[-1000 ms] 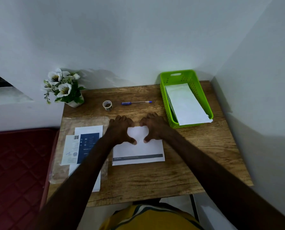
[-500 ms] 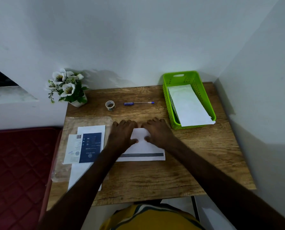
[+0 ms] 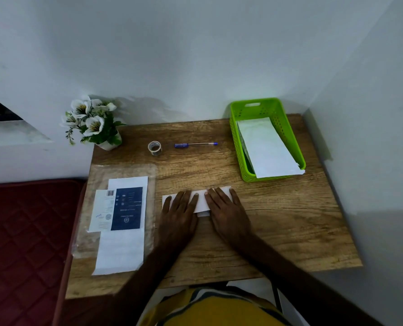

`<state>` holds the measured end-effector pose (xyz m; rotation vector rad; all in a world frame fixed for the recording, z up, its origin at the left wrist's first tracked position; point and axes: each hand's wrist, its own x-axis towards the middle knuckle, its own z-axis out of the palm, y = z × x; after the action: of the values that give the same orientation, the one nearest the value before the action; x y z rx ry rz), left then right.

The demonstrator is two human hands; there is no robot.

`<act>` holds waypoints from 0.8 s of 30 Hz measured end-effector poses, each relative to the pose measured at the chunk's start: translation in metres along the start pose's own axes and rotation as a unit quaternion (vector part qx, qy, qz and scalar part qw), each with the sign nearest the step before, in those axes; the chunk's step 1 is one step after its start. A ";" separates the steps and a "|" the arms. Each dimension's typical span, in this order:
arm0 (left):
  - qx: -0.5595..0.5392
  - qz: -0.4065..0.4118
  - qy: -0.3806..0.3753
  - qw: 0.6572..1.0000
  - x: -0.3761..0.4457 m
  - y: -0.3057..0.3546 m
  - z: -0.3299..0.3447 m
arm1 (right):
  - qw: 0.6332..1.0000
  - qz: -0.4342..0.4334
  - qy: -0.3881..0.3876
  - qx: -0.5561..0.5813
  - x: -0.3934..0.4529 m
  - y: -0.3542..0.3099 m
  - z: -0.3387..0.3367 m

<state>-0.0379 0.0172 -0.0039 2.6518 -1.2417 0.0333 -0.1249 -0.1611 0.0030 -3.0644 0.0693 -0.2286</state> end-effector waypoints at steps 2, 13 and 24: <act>-0.022 -0.013 -0.025 0.999 -0.006 0.001 0.004 | 1.000 0.008 -0.010 0.016 -0.008 -0.001 0.008; -0.076 -0.052 -0.058 0.994 -0.012 -0.005 0.015 | 0.997 0.035 -0.017 0.065 -0.015 -0.008 0.010; -0.100 -0.051 -0.067 0.991 -0.004 -0.008 0.012 | 0.992 0.061 -0.074 0.081 0.007 -0.036 0.016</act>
<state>-0.0349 0.0229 -0.0174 2.5719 -1.0813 -0.2744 -0.1145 -0.1246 -0.0094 -2.8924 0.2171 -0.0007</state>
